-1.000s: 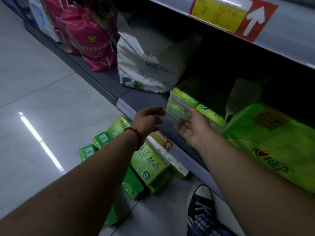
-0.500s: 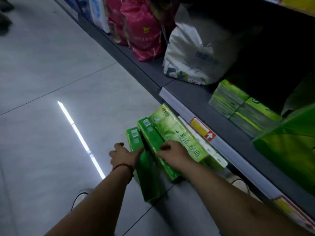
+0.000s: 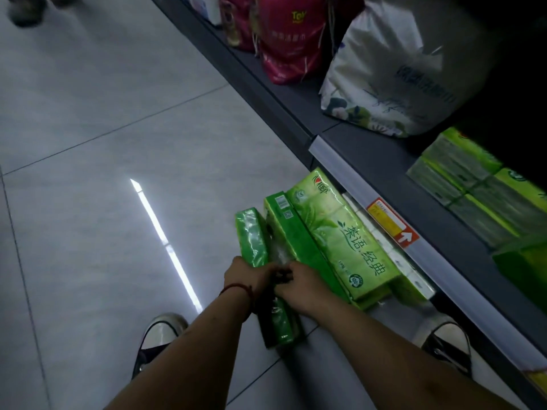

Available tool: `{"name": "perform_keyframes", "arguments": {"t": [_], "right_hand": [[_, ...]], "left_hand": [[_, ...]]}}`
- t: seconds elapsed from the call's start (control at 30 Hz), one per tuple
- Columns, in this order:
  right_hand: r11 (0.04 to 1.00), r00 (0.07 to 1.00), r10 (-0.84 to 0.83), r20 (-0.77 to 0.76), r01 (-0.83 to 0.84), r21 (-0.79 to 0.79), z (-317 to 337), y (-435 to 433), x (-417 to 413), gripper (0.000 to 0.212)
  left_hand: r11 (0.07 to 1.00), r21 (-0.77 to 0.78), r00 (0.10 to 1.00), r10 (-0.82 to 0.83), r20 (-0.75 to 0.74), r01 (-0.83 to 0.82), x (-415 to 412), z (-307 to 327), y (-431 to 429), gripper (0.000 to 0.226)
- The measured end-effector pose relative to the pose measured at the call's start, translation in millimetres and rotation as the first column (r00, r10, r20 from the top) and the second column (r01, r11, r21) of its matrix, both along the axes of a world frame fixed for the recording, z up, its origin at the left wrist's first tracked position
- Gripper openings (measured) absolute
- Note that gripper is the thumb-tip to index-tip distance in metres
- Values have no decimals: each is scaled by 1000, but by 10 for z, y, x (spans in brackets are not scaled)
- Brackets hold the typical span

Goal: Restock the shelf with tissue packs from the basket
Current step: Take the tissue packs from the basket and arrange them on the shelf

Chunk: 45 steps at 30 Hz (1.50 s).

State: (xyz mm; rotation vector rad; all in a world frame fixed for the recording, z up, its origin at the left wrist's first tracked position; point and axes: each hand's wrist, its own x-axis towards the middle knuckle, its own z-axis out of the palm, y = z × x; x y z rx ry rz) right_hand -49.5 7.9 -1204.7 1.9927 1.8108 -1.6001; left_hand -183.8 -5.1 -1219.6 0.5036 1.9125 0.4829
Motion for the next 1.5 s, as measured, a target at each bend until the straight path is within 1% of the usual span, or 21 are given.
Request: {"name": "perform_keyframes", "arguments": {"t": [0.07, 0.17, 0.3, 0.37, 0.43, 0.47, 0.53, 0.57, 0.6, 0.67, 0.7, 0.77, 0.8, 0.9, 0.97, 1.03, 1.13, 1.23, 1.3, 1.4, 1.5], "right_hand": [[1000, 999, -24, -35, 24, -9, 12, 18, -20, 40], [999, 997, -51, -64, 51, -7, 129, 42, -1, 48], [999, 999, -22, -30, 23, 39, 555, 72, 113, 67], [998, 999, -39, -34, 41, 43, 935, 68, 161, 78], [996, 993, -80, -85, 84, 41, 1415, 30, 194, 81], [992, 984, -121, -134, 126, 25, 1668, -7, 212, 78], [968, 922, -252, -293, 235, -93, 2154, -89, 278, 57], [947, 863, -319, -392, 273, -170, 2375, -135, 308, 48], [930, 797, -367, -480, 298, -217, 2593, -185, 336, 46], [918, 711, -392, -584, 348, -193, 2973, -256, 392, 50], [908, 673, -395, -626, 388, -156, 3155, -284, 422, 47], [879, 590, -386, -709, 467, -91, 3482, -339, 513, 27], [860, 550, -382, -742, 506, -68, 3622, -369, 576, 17], [783, 431, -387, -815, 620, -44, 3852, -458, 822, 9], [733, 362, -386, -848, 678, -45, 3838, -529, 974, 6], [683, 331, -399, -855, 730, -36, 3718, -567, 1102, 12], [620, 304, -448, -841, 783, -47, 3527, -541, 1214, 23], [613, 324, -455, -829, 790, -28, 3468, -477, 1225, 44], [630, 352, -448, -822, 776, -11, 3450, -457, 1193, 50], [658, 370, -433, -822, 753, -8, 3417, -434, 1142, 53], [697, 389, -405, -828, 717, -5, 3417, -413, 1132, 44]], "left_hand": [[995, 46, 996, 82, 42, -84, -54, 79, -48, 57], [977, 89, 973, 180, 143, -193, -224, 244, -102, 28], [947, 150, 934, 241, 263, -286, -490, 782, -127, 25], [925, 209, 911, 239, 335, -319, -570, 1205, -131, 15], [893, 272, 880, 224, 420, -357, -630, 1661, -125, 16], [875, 305, 863, 210, 459, -375, -643, 1899, -135, 21], [836, 360, 823, 176, 540, -415, -628, 2396, -172, 28], [816, 377, 795, 154, 587, -437, -602, 2637, -202, 29], [800, 394, 771, 129, 623, -453, -571, 2866, -236, 29], [771, 453, 752, 49, 658, -447, -512, 3276, -326, 31], [758, 496, 757, -4, 653, -424, -482, 3441, -375, 32], [711, 570, 763, -74, 642, -411, -465, 3686, -458, 28], [673, 588, 754, -69, 654, -449, -463, 3777, -498, 25], [566, 575, 704, 13, 710, -590, -453, 3880, -661, 25], [577, 604, 739, -2, 674, -550, -427, 3798, -782, 25], [643, 647, 810, -70, 582, -409, -392, 3697, -876, 18], [707, 677, 902, -133, 411, -204, -403, 3621, -894, 22], [701, 681, 901, -130, 414, -212, -418, 3592, -847, 28], [693, 687, 900, -127, 417, -220, -413, 3585, -822, 37], [695, 690, 908, -129, 398, -204, -418, 3582, -802, 46], [688, 704, 921, -137, 365, -176, -429, 3570, -800, 42]]}}
